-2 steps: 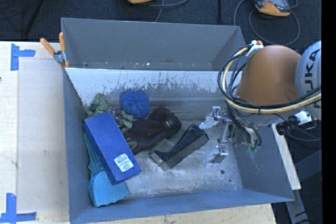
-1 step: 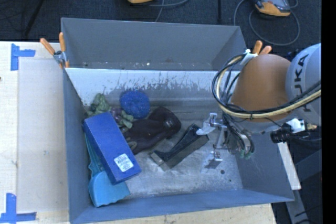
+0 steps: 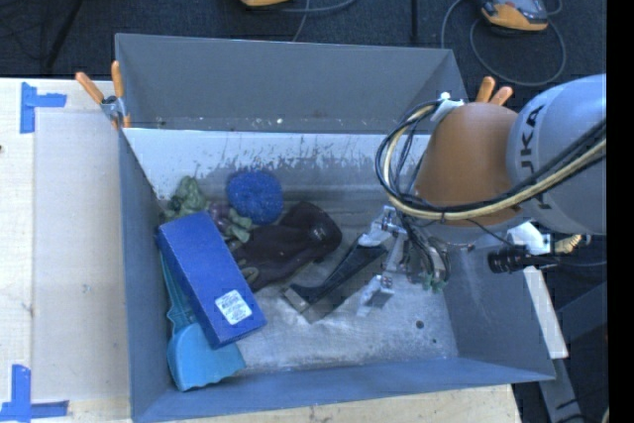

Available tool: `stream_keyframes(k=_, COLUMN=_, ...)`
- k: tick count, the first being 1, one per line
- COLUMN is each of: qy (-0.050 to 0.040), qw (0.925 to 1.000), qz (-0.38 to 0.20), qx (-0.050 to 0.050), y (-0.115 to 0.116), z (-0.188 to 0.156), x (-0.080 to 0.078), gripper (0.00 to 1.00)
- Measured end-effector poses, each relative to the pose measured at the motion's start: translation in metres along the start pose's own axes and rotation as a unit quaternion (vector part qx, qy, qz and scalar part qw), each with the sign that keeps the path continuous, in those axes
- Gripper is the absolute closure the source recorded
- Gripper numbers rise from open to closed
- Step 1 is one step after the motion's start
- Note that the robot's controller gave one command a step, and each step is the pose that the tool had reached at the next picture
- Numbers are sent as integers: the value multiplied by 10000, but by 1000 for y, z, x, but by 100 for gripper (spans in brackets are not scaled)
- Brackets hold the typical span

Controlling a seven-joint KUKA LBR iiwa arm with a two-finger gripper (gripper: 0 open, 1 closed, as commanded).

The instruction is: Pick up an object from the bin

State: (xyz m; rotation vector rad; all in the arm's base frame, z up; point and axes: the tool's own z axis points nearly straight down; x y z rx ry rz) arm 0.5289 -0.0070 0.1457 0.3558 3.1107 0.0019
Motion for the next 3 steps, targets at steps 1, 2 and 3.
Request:
stream_keyframes(k=1, qy=86, qw=9994, qz=347, qx=24, y=-4, z=36, x=1, gripper=100)
stream_keyframes(k=2, qy=89, qw=9994, qz=343, qx=25, y=-4, z=36, x=1, gripper=100)
stream_keyframes(k=3, qy=82, qw=9999, qz=134, qx=21, y=-12, z=-100, x=4, gripper=100)
